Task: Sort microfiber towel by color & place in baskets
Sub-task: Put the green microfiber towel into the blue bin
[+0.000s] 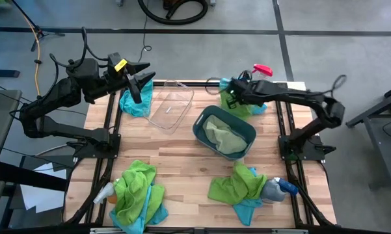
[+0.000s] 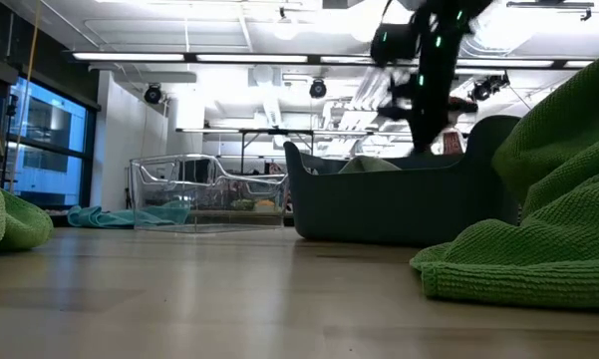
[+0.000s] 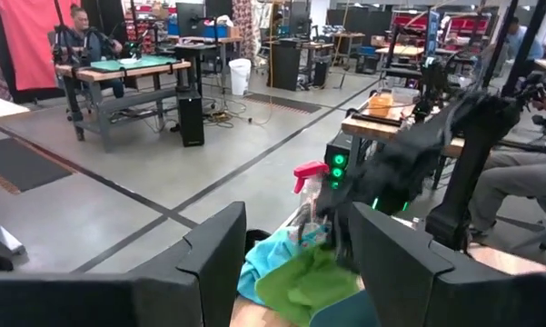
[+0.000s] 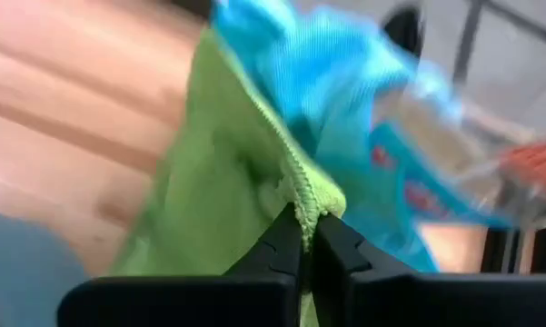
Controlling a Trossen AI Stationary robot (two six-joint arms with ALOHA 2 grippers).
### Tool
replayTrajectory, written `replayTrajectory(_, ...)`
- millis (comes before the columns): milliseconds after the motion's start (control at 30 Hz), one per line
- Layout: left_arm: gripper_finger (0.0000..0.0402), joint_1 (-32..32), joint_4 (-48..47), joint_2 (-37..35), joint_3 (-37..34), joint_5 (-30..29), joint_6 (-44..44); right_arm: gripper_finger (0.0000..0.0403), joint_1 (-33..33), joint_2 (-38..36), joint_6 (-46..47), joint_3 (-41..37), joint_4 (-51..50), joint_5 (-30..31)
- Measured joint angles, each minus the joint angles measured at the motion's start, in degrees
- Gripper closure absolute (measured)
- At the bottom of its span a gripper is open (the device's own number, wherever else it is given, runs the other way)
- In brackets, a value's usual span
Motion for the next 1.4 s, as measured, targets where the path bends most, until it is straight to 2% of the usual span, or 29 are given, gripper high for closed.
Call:
replayTrajectory(267, 0.0216, 0.0, 0.0, 0.0, 0.0, 0.3, 0.8, 0.0401, 0.6, -9.0, -6.0, 14.9, -2.6, -1.7)
replayTrajectory(433, 0.0216, 0.0, 0.0, 0.0, 0.0, 0.3, 0.8, 0.0402, 3.7, -9.7, -10.9, 27.0, -3.7, -5.6)
replayTrajectory(633, 0.0216, 0.0, 0.0, 0.0, 0.0, 0.4, 1.8, 0.0402, 9.5, -9.7, -11.6, 38.5, -4.4, -8.0)
replayTrajectory(1033, 0.0216, 0.0, 0.1, 0.0, 0.0, 0.5, 1.2, 0.0403, 21.2, -7.7, -11.3, 48.9, 0.7, -9.1)
replayTrajectory(1267, 0.0216, 0.0, 0.1, 0.0, 0.0, 0.5, 0.8, 0.0403, 22.3, -5.7, -14.1, 56.8, 2.7, -9.0)
replayTrajectory(1400, 0.0216, 0.0, 0.1, 0.0, 0.0, 0.5, 0.3, 0.0403, 22.3, -4.1, -14.2, 58.7, 2.4, -10.0)
